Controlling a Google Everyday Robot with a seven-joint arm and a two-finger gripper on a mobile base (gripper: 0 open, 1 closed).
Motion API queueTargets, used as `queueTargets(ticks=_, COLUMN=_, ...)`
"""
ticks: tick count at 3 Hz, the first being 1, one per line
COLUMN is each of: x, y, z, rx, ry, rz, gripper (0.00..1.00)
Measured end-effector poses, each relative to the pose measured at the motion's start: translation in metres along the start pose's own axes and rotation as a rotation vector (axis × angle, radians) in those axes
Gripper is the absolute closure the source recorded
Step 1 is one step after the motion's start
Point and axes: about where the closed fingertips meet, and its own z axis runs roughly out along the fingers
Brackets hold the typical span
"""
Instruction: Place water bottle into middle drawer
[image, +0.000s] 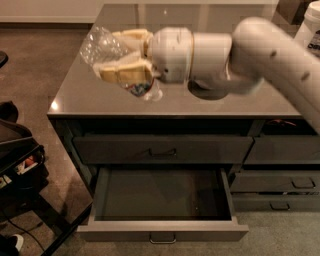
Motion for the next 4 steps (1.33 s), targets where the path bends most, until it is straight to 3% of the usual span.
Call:
queueTargets(ticks=1, x=0.056, y=0.017, z=-0.026, rx=0.134, ry=-0.013, rz=0.027, gripper=1.00)
queueTargets(ticks=2, x=0.126, y=0.044, z=-0.048, rx=0.212, ry=-0.001, rz=0.100, gripper=1.00)
queueTargets(ticks=3, x=0.170, y=0.061, z=-0.065, rx=0.260, ry=0.038, rz=0.167, gripper=1.00)
queueTargets(ticks=4, x=0.173, y=0.063, z=-0.064, rx=0.259, ry=0.041, rz=0.172, gripper=1.00)
